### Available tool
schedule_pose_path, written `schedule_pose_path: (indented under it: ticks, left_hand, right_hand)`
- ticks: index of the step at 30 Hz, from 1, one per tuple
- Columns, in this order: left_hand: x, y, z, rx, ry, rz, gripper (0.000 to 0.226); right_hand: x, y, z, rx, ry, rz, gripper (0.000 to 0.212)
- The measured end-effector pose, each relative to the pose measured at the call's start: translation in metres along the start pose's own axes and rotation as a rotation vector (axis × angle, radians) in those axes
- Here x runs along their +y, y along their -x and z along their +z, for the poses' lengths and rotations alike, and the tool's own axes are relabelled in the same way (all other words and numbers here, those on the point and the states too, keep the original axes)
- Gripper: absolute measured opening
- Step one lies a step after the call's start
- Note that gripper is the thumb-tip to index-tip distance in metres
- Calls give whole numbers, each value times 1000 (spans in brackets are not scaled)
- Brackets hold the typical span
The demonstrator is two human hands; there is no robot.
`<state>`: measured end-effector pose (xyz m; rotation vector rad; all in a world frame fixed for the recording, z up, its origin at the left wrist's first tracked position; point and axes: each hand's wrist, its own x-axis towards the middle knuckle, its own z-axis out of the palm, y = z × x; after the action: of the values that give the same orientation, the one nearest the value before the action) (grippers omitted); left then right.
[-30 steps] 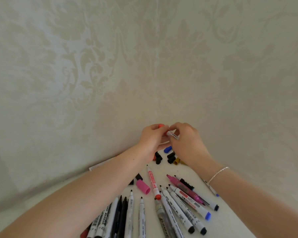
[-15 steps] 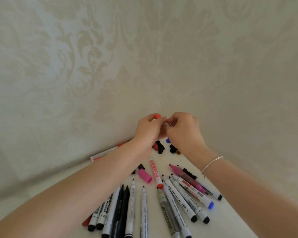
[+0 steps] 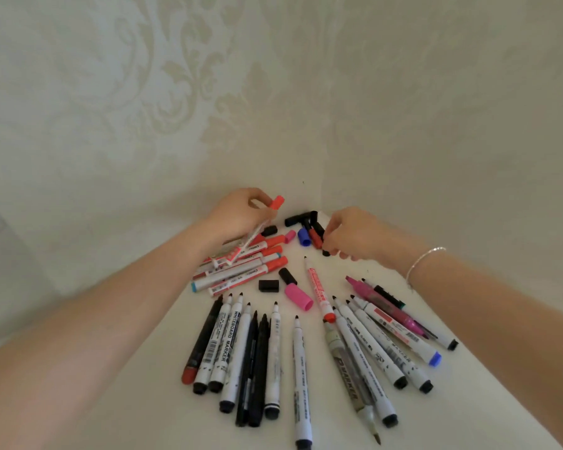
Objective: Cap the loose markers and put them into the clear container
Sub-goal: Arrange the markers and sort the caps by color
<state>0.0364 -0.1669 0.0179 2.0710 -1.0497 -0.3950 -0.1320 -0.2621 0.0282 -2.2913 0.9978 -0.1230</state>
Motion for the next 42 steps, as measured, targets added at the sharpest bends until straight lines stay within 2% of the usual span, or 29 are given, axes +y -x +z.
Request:
schedule_pose_path:
  ticks: [2,5,9,11,17,20,23,25,28,32,34,36,39,40,42]
  left_hand:
    - [-9,1,-1,-93,-277,32,25]
    - [-19,4,3,-176,-418,51,32]
    - [-35,1,13,-116,-572,139,34]
    - [-38,0,15,-99,-607,173,33]
    - [-38,-2,18,-179,-617,208,38]
    - [-34,-1,17,-196,-626,217,38]
    - [-23,6,16,-167,-630,314,29]
    - [-12,14,17,-262,-613,399,25]
    - [2,26,21,-482,-676,437,34]
    - [6,32,30,-544,-761,483,35]
    - [1,30,35,-552,-766,494,31]
    - [-6,26,35,-529,-679,495,25]
    - [-8,23,28,-429,-294,378,23]
    - [-6,23,25,-400,-125,337,24]
    - [-2,21,19,-333,74,302,25]
  right_hand:
    - [4,-3,10,-72,49,39,21]
    - [8,-10,22,-140,92,62,18]
    - [10,-17,30,-166,130,57,16]
    - [10,-18,28,-159,126,55,15]
    - [26,-17,5,-150,134,76,11]
    - [35,-13,-5,-202,208,96,15]
    - [41,-8,-9,-272,320,98,16]
    - [43,-7,-7,-286,368,92,20]
    - [47,-9,1,-252,384,79,24]
    - [48,-8,7,-146,383,49,20]
    - [47,-7,3,-27,288,-9,20]
    - [45,-6,-4,103,46,-52,23]
    - [40,-1,-15,144,-515,-97,24]
    - [39,1,-19,134,-618,-125,24]
    - [36,4,-23,122,-637,-183,19]
